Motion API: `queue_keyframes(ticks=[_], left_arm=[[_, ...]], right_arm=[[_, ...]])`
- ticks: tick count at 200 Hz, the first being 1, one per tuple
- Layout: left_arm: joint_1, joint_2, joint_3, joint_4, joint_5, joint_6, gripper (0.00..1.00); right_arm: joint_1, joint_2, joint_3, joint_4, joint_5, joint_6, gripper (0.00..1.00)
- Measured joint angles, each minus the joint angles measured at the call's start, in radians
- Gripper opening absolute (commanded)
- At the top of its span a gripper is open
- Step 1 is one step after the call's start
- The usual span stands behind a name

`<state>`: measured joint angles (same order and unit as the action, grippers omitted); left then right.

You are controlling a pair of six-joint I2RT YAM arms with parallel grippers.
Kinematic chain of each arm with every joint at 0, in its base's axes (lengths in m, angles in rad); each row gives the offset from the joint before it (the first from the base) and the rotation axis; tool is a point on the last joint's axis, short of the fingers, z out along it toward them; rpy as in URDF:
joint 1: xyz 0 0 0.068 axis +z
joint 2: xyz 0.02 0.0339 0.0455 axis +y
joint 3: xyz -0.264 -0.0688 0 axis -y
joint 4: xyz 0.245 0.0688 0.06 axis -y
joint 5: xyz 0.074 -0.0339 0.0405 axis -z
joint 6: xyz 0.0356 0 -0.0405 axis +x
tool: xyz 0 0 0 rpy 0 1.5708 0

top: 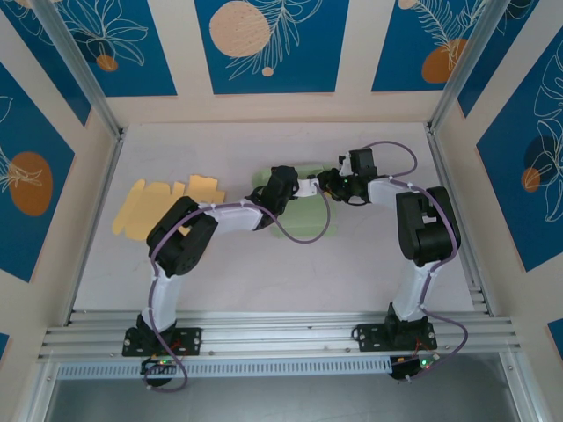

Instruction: Fold the paper box

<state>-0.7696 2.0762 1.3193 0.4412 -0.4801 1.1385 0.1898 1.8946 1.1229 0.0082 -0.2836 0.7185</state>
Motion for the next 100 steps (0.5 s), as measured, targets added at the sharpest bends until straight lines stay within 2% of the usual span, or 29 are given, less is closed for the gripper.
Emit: queue_keyframes(ticks=[15, 36, 100], left_arm=[[0.000, 0.001, 0.000, 0.000, 0.000, 0.000, 0.00], [0.000, 0.001, 0.000, 0.000, 0.000, 0.000, 0.00], [0.000, 0.003, 0.000, 0.008, 0.000, 0.012, 0.00]], right_arm=[[0.000, -0.013, -0.010, -0.015, 0.013, -0.009, 0.40], [-0.002, -0.047, -0.034, -0.037, 0.026, -0.019, 0.48], [-0.039, -0.213, -0.097, -0.143, 0.065, -0.054, 0.52]])
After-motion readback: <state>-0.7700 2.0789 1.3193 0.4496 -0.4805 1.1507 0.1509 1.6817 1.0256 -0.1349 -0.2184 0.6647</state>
